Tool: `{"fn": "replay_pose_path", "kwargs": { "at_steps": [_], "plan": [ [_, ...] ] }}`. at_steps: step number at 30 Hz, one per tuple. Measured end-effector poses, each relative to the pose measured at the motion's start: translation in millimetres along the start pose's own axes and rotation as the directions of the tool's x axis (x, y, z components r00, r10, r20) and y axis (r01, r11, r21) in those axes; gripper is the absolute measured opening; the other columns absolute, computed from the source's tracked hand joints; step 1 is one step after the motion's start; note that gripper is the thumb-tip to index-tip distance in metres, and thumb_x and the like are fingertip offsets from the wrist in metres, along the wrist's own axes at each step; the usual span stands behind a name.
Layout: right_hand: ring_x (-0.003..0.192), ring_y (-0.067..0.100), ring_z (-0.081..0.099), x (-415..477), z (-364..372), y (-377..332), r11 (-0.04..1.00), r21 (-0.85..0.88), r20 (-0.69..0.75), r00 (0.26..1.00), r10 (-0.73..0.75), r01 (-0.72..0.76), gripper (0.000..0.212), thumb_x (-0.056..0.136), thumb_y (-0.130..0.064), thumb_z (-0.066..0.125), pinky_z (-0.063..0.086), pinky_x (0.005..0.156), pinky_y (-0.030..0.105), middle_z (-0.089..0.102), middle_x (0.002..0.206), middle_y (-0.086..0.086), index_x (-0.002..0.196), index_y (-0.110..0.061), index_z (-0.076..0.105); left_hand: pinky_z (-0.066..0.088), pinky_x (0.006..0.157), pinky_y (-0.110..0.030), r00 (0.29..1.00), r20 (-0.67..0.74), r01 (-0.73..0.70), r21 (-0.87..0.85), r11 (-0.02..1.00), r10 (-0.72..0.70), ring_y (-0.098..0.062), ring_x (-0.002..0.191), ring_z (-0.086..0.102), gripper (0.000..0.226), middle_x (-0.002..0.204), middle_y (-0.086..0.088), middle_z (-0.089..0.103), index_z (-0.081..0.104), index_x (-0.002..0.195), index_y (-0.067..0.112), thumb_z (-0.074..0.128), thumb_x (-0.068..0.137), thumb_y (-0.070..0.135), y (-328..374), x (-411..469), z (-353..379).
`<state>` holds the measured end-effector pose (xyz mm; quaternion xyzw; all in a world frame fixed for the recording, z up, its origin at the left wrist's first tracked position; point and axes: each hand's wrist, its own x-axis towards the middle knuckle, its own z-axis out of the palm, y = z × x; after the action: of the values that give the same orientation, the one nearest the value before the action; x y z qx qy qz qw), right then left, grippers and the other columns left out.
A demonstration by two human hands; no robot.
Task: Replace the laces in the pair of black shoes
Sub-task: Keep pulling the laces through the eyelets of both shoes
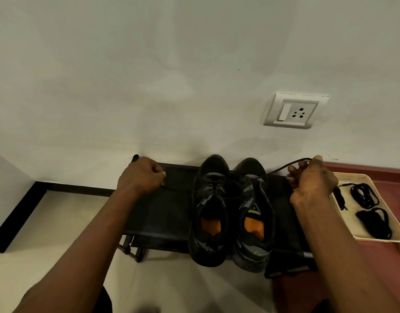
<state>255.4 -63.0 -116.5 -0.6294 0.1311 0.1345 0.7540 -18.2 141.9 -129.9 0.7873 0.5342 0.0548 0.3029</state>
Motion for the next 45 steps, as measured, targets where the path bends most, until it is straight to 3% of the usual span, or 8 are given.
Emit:
{"fn": "replay_pose_path", "kwargs": {
  "at_steps": [4, 8, 13, 18, 25, 33, 40, 45],
  "plan": [
    [0.110, 0.023, 0.059, -3.3, 3.1, 11.9, 0.881, -0.413, 0.206, 0.966, -0.158, 0.232, 0.037, 0.098, -0.019, 0.067, 0.044, 0.072, 0.020, 0.057, 0.135, 0.010, 0.133, -0.025, 0.054, 0.044, 0.109, -0.050, 0.990, 0.141, -0.051, 0.328, 0.943, 0.004, -0.025, 0.129, 0.057, 0.041, 0.137, 0.000, 0.062, 0.061, 0.130, 0.030, 0.070, 0.092, 0.045, 9.0, -7.6, 13.7],
    [0.134, 0.022, 0.049, -26.3, 7.5, 26.9, 0.377, -0.596, 0.621, 0.705, -0.344, 0.709, 0.056, 0.090, 0.005, 0.060, 0.046, 0.103, 0.030, 0.052, 0.144, 0.001, 0.137, -0.027, 0.059, 0.039, 0.115, -0.054, 0.965, 0.212, -0.199, 0.199, 0.960, 0.156, -0.023, 0.138, 0.050, 0.054, 0.149, 0.003, 0.053, 0.053, 0.142, 0.032, 0.071, 0.091, 0.034, 23.4, -11.2, 23.9],
    [0.125, 0.035, 0.058, -39.9, 20.3, 46.6, 0.089, -0.602, 0.797, 0.590, 0.130, 0.794, 0.080, 0.086, 0.005, 0.059, 0.053, 0.104, 0.050, 0.054, 0.144, 0.009, 0.153, -0.036, 0.045, 0.051, 0.109, -0.039, 0.899, 0.389, -0.235, 0.036, 0.971, 0.203, -0.018, 0.124, 0.062, 0.052, 0.136, 0.000, 0.064, 0.053, 0.144, 0.021, 0.070, 0.094, 0.019, 35.1, -21.8, 45.4],
    [0.119, 0.040, 0.055, -38.7, 21.4, 59.8, -0.249, -0.516, 0.827, 0.552, 0.102, 0.819, 0.058, 0.095, -0.017, 0.065, 0.048, 0.104, 0.047, 0.054, 0.134, 0.015, 0.147, -0.038, 0.052, 0.055, 0.102, -0.042, 0.922, 0.322, -0.256, 0.090, 0.962, 0.215, -0.020, 0.110, 0.065, 0.046, 0.123, -0.003, 0.067, 0.056, 0.138, 0.020, 0.070, 0.094, 0.018, 34.3, -22.0, 58.8],
    [0.097, 0.012, 0.069, -31.2, 20.6, 45.2, 0.126, -0.541, 0.841, 0.538, 0.059, 0.831, 0.023, 0.099, -0.017, 0.070, 0.057, 0.085, 0.023, 0.075, 0.106, -0.002, 0.120, -0.022, 0.077, 0.059, 0.080, -0.031, 0.958, 0.173, -0.227, -0.032, 0.973, 0.229, -0.010, 0.082, 0.071, 0.009, 0.088, 0.006, 0.076, 0.073, 0.092, 0.028, 0.069, 0.093, 0.020, 31.1, -12.0, 46.2],
    [0.084, -0.010, 0.067, -14.7, 10.0, 0.7, 0.424, -0.515, 0.816, 0.578, -0.024, 0.745, 0.016, 0.094, -0.018, 0.076, 0.045, 0.072, 0.007, 0.077, 0.084, -0.019, 0.101, -0.032, 0.081, 0.042, 0.042, -0.017, 0.996, 0.087, 0.021, -0.586, 0.810, 0.037, -0.001, 0.048, 0.055, 0.022, 0.058, 0.006, 0.066, 0.079, 0.074, 0.012, 0.064, 0.089, 0.011, 24.1, 4.5, 10.7],
    [0.089, 0.004, 0.064, 4.4, -6.8, -9.2, 0.058, -0.669, 0.735, 0.647, 0.202, 0.741, 0.021, 0.094, -0.009, 0.073, 0.051, 0.080, 0.022, 0.075, 0.110, -0.003, 0.100, -0.028, 0.079, 0.056, 0.081, -0.036, 0.968, 0.235, 0.006, 0.316, 0.949, -0.084, -0.022, 0.085, 0.067, 0.021, 0.086, -0.003, 0.070, 0.069, 0.072, 0.018, 0.062, 0.079, 0.036, 0.4, 5.3, -5.3],
    [0.125, 0.023, 0.059, -19.0, 8.0, 14.1, 0.015, -0.562, 0.805, 0.543, 0.240, 0.827, 0.058, 0.090, -0.004, 0.068, 0.052, 0.105, 0.036, 0.056, 0.143, 0.002, 0.140, -0.032, 0.062, 0.047, 0.110, -0.046, 0.890, 0.442, -0.249, 0.258, 0.934, 0.115, -0.019, 0.122, 0.060, 0.037, 0.131, 0.005, 0.062, 0.061, 0.128, 0.032, 0.066, 0.092, 0.022, 13.8, -4.9, 22.0]
  ]
}}
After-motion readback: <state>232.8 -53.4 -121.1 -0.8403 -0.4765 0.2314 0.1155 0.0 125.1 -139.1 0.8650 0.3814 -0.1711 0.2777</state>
